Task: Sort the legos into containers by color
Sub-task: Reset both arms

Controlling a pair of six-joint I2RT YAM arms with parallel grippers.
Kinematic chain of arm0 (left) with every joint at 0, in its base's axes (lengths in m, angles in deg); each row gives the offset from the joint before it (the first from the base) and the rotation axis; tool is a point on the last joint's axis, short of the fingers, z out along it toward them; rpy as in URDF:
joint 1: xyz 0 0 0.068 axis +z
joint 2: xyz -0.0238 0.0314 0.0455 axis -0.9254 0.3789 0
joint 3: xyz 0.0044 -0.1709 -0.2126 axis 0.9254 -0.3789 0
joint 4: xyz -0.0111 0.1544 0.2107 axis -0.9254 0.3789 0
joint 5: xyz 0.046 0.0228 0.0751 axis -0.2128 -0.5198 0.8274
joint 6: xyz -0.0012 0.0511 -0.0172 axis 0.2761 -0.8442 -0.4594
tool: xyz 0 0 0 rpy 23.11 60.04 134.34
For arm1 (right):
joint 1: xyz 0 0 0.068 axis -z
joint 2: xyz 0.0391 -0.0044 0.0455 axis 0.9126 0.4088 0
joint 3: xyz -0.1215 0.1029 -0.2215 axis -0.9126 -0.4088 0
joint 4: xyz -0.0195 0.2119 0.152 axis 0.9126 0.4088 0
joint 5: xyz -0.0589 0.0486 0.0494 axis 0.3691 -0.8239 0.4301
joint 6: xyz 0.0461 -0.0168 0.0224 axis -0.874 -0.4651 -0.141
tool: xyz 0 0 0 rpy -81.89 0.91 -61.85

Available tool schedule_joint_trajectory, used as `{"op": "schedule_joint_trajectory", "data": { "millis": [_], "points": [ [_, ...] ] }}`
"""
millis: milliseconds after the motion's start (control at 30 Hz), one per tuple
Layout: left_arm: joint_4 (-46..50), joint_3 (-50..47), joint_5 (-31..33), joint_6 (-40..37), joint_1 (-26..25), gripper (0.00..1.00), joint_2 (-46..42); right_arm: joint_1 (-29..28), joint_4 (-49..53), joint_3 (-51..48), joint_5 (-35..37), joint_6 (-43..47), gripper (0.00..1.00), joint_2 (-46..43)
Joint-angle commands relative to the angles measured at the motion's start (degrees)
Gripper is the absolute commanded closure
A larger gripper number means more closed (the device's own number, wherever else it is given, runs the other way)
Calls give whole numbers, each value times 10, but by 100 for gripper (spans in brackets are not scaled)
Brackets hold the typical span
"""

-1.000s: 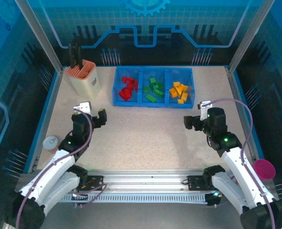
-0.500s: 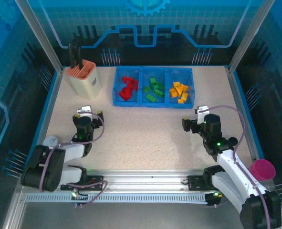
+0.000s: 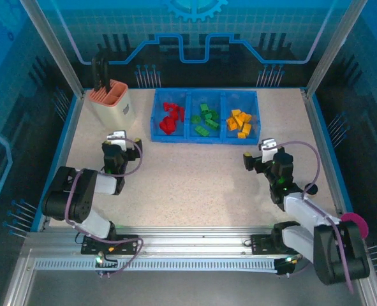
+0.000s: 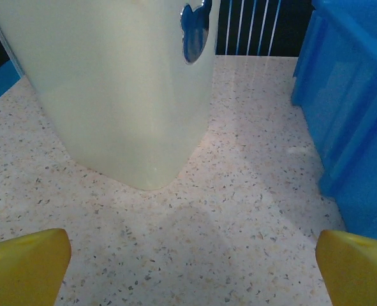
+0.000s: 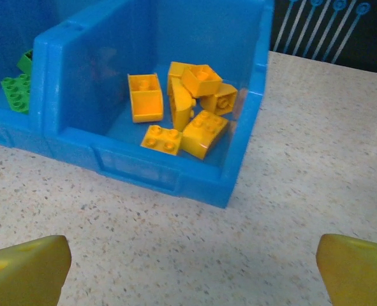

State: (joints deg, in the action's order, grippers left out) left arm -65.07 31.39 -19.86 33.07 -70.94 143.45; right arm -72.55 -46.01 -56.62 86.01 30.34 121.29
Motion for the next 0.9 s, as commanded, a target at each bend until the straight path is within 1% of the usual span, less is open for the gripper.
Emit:
{"op": "schedule_joint_trajectory", "data": {
  "millis": [0,33,67,133,167,233,367,433,500,600,867],
  "points": [
    [17,4,-16,11,3,1,-8,12,-149,-2,-39,20,0,57],
    [18,5,-16,11,4,1,-8,18,-156,7,-45,12,0,77],
    [18,4,-18,11,4,1,-8,33,-153,17,-80,0,0,94],
    [18,4,-17,11,4,1,-8,44,-196,21,-117,-11,0,132],
    [18,5,-18,12,4,0,-8,45,-191,28,-124,-9,0,146],
    [18,4,-18,11,4,1,-8,46,-217,29,-134,-5,0,178],
    [18,5,-18,12,4,1,-8,46,-314,14,-121,-12,0,247],
    [19,5,-18,11,4,1,-8,46,-270,24,-111,-12,0,235],
    [19,5,-17,11,4,1,-8,46,-253,37,-122,-9,0,240],
    [19,5,-18,11,4,1,-8,47,-202,64,-104,-19,0,240],
    [20,6,-18,12,4,1,-8,47,-200,67,-96,-23,0,241]
  ]
}}
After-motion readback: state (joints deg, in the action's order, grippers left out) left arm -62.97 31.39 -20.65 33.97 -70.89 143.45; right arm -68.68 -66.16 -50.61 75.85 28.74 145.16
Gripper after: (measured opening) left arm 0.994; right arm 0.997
